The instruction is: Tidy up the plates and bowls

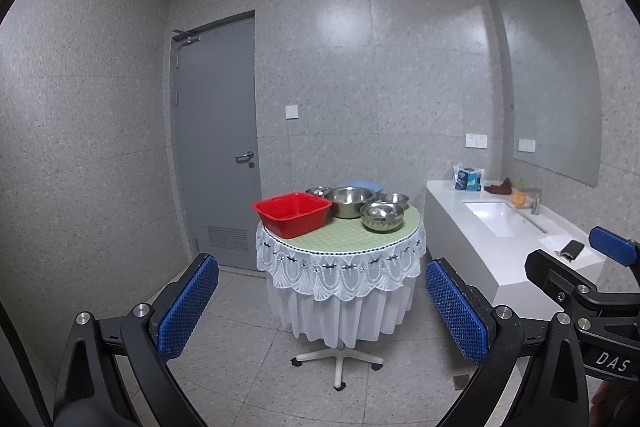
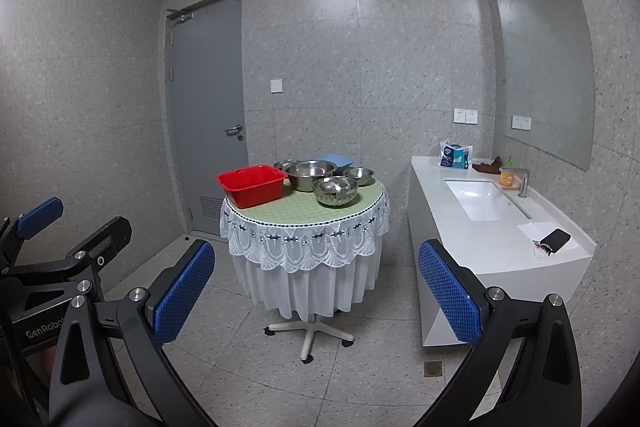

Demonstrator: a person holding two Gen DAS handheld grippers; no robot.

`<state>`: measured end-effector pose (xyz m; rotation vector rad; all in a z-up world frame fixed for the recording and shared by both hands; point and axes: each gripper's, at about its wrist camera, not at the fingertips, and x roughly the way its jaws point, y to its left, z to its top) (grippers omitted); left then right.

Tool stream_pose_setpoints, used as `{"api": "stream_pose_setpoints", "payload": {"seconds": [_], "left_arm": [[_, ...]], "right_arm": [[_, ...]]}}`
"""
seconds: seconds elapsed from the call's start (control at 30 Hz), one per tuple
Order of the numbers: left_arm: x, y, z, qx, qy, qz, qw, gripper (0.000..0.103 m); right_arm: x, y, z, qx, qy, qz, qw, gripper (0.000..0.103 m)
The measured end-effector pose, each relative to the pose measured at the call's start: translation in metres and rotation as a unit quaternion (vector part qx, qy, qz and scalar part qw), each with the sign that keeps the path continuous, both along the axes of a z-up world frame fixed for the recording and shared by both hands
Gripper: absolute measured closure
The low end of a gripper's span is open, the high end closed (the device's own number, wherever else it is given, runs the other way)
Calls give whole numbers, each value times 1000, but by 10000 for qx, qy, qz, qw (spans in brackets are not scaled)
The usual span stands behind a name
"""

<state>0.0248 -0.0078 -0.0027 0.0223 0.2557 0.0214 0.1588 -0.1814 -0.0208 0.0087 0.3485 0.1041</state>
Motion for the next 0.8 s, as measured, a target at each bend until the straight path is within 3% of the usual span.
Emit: {"api": "stream_pose_setpoints", "payload": {"seconds": [0.8], "left_arm": [[4, -59, 21, 74, 258, 294, 9992, 1]], "right_arm": [[14, -40, 15, 135, 216, 284, 9993, 0]]}}
